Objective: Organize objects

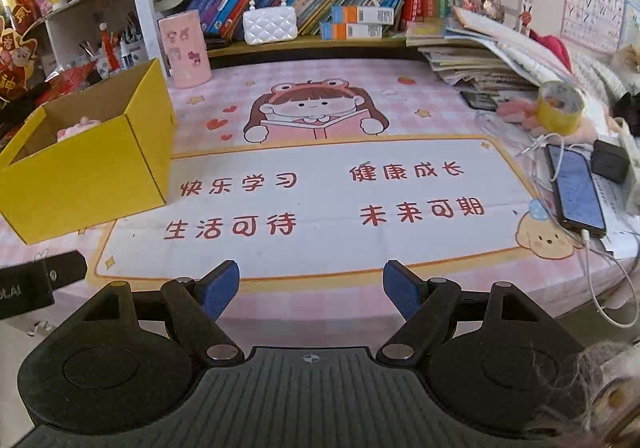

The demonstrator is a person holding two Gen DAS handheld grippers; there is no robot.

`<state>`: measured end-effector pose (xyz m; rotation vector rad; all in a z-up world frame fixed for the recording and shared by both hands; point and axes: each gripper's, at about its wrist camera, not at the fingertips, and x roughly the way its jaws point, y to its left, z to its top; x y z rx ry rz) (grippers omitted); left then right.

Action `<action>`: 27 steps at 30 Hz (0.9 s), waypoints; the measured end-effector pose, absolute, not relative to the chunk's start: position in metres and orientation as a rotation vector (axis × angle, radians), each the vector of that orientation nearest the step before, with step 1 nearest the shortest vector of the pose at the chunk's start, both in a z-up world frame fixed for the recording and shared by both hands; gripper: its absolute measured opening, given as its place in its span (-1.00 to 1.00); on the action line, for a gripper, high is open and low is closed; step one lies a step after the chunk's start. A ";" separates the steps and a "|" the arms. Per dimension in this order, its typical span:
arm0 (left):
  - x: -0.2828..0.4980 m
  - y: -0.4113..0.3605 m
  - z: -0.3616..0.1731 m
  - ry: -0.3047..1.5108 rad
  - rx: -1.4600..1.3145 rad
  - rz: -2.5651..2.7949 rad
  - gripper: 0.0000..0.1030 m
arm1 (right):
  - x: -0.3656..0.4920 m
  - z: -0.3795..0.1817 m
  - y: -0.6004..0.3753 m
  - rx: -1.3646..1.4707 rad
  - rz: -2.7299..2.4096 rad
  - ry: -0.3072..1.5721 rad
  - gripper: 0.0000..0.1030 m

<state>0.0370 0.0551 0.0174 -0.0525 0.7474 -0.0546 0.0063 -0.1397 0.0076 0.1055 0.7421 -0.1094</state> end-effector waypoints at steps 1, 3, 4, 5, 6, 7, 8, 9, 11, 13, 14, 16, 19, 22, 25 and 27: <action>0.034 0.054 0.018 0.733 -0.034 -0.054 0.87 | 0.002 0.008 -0.137 0.099 -0.112 0.733 0.51; 0.030 0.052 0.019 0.718 -0.010 -0.061 0.87 | -0.001 0.009 -0.131 0.078 -0.113 0.719 0.51; 0.029 0.051 0.020 0.717 -0.002 -0.064 0.87 | -0.001 0.010 -0.130 0.072 -0.112 0.713 0.51; 0.028 0.050 0.020 0.717 0.007 -0.063 0.87 | -0.003 0.011 -0.129 0.068 -0.112 0.704 0.53; 0.027 0.050 0.020 0.719 0.015 -0.060 0.87 | -0.004 0.012 -0.128 0.068 -0.114 0.696 0.54; 0.026 0.050 0.019 0.720 0.020 -0.055 0.87 | -0.005 0.012 -0.127 0.069 -0.115 0.692 0.54; 0.025 0.051 0.019 0.720 0.023 -0.050 0.87 | -0.005 0.013 -0.127 0.070 -0.116 0.693 0.54; 0.024 0.052 0.019 0.720 0.023 -0.044 0.87 | -0.006 0.013 -0.126 0.070 -0.117 0.695 0.54; 0.023 0.053 0.019 0.716 0.023 -0.036 0.87 | -0.007 0.013 -0.126 0.069 -0.117 0.698 0.54; 0.022 0.053 0.019 0.713 0.032 -0.032 0.87 | -0.008 0.014 -0.124 0.065 -0.119 0.695 0.54; 0.021 0.052 0.020 0.711 0.038 -0.033 0.87 | -0.008 0.015 -0.124 0.063 -0.119 0.691 0.54; 0.019 0.050 0.019 0.708 0.054 -0.037 0.87 | -0.010 0.016 -0.121 0.053 -0.118 0.683 0.57; 0.019 0.046 0.019 0.699 0.075 -0.046 0.87 | -0.011 0.017 -0.118 0.039 -0.105 0.674 0.58; 0.018 0.042 0.022 0.667 0.095 -0.052 0.87 | -0.014 0.018 -0.117 0.036 -0.107 0.665 0.58; 0.016 0.041 0.025 0.642 0.085 -0.065 0.87 | -0.015 0.021 -0.118 0.038 -0.114 0.646 0.59; 0.014 0.041 0.026 0.632 0.075 -0.073 0.87 | -0.017 0.023 -0.118 0.038 -0.121 0.633 0.63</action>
